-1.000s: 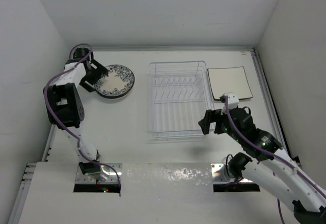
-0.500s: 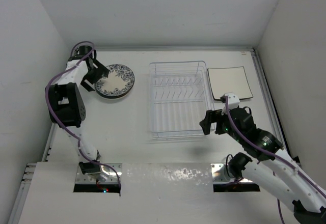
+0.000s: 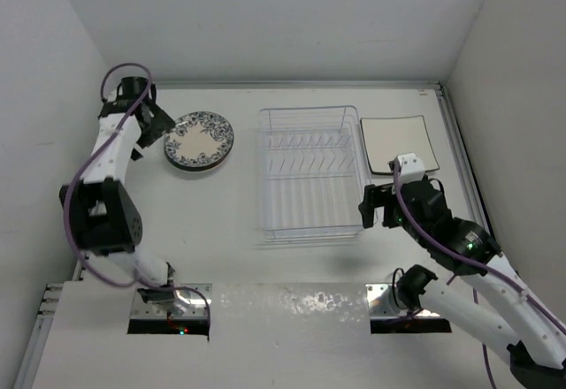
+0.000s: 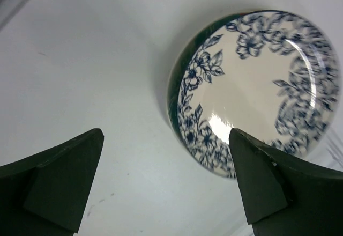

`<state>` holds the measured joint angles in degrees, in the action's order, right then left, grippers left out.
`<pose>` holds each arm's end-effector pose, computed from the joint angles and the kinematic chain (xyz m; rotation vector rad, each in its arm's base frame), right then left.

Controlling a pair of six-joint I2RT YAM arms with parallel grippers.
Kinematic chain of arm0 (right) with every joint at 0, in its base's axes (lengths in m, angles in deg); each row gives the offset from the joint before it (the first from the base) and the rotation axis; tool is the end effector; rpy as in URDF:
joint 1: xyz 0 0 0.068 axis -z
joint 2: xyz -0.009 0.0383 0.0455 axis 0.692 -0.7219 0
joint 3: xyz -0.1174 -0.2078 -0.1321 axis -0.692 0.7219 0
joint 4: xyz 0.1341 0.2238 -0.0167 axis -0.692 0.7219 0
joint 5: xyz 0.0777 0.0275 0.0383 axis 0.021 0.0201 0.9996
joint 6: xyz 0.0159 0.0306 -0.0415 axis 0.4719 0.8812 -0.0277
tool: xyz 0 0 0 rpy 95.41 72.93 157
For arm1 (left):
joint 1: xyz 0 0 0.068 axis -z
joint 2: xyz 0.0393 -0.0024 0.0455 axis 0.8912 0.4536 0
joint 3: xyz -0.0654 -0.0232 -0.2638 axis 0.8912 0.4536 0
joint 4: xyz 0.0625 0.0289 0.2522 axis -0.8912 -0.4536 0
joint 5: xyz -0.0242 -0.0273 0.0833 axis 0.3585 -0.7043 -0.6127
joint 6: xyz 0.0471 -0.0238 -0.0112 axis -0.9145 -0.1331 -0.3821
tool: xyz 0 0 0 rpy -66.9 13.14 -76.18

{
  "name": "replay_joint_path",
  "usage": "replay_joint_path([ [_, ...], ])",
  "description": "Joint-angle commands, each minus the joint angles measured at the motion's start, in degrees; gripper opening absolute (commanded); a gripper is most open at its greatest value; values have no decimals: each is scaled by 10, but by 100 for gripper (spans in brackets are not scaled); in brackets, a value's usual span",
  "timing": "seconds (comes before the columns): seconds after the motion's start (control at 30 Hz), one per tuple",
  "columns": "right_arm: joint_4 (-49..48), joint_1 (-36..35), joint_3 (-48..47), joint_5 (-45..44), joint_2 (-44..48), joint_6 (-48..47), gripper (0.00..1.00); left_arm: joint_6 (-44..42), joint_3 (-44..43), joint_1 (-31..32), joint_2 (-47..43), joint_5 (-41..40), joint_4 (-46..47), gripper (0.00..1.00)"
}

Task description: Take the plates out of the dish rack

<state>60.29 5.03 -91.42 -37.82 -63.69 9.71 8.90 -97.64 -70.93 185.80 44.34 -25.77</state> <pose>0.1009 0.0655 0.3016 -0.0377 2.1423 0.2922 0.3541 0.0595 0.2853 -1.0599 2.3616 0.2101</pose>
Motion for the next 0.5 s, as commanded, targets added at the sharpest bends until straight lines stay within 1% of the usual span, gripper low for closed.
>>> replay_joint_path([
  [0.0,32,0,-47,-96,-19,-32,99,-53,53,6,-151,-10,50,100],
  [0.03,38,0,-55,-111,-29,-40,99,-75,94,6,-180,-3,61,100],
  [0.07,52,-1,-70,-127,-32,-42,99,-87,113,6,-240,1,79,100],
  [0.1,60,-1,-77,-152,-37,-49,99,-99,155,8,-272,8,91,100],
  [0.13,67,0,-85,-165,-44,-53,99,-121,176,8,-304,22,104,100],
  [0.17,81,0,-99,-176,-47,-55,99,-133,196,9,-369,35,124,100],
  [0.2,85,0,-104,-193,-48,-62,99,-148,237,9,-403,56,140,100],
  [0.23,93,0,-108,-203,-48,-66,99,-160,257,10,-468,85,163,100],
  [0.27,95,0,-115,-209,-48,-72,99,-162,272,10,-498,101,173,100],
  [0.3,96,0,-118,-218,-47,-81,99,-167,303,10,-529,143,184,100],
  [0.33,101,-1,-122,-224,-43,-84,99,-169,312,9,-579,154,191,100],
  [0.4,111,0,-132,-236,-41,-84,99,-177,323,10,-617,147,177,100],
  [0.43,123,-1,-141,-242,-39,-84,99,-182,323,10,-643,139,155,100],
  [0.47,128,-1,-144,-246,-35,-84,99,-190,323,9,-652,132,143,100],
])
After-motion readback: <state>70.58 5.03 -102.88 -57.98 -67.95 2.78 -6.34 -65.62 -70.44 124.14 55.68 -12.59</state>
